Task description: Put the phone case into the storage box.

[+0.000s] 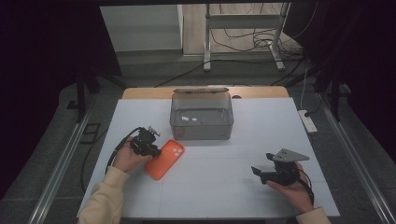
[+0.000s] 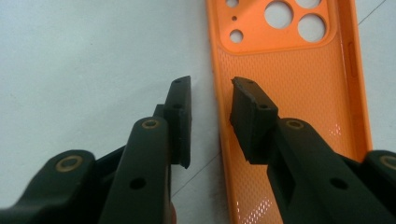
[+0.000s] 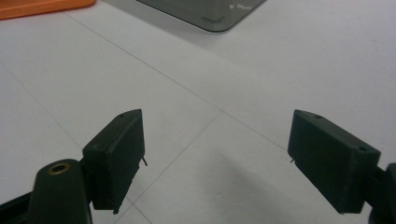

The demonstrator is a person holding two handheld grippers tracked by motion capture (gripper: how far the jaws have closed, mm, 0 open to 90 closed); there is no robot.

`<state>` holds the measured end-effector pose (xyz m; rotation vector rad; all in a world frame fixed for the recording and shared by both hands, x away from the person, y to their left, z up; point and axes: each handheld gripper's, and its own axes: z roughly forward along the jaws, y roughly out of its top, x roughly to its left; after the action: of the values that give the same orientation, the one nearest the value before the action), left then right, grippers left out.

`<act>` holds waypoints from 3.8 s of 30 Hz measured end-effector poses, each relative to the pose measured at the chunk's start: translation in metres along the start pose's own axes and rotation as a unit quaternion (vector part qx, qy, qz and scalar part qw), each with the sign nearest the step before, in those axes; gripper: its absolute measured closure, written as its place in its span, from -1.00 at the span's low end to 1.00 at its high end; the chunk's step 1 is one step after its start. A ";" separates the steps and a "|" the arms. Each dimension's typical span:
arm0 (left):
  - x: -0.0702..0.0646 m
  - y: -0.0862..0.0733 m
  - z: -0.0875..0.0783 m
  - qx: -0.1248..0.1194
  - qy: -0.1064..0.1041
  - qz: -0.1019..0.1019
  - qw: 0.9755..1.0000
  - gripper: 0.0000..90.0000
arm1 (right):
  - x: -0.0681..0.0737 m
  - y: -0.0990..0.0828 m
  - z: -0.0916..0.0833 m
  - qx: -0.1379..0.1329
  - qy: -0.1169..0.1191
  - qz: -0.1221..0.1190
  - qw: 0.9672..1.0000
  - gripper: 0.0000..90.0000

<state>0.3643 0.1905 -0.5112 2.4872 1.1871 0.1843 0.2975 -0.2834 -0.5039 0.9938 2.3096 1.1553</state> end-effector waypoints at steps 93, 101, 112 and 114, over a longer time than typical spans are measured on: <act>-0.007 -0.002 -0.009 -0.017 0.002 -0.027 0.999 0.96 | -0.001 0.001 -0.002 -0.006 -0.005 0.003 1.000 -0.58; -0.007 -0.002 -0.022 -0.035 0.001 -0.028 0.999 0.96 | -0.001 0.001 -0.002 -0.006 -0.005 0.003 1.000 -0.58; -0.009 -0.002 -0.036 -0.048 0.001 -0.026 0.999 0.96 | -0.001 0.001 -0.001 -0.005 -0.005 0.003 1.000 -0.58; -0.009 -0.002 -0.037 -0.049 0.001 -0.025 0.999 0.96 | -0.001 0.001 -0.001 -0.005 -0.005 0.003 1.000 -0.58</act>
<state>0.3467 0.1954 -0.4777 2.3721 1.2092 0.2249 0.2973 -0.2844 -0.5026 1.0009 2.2934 1.1597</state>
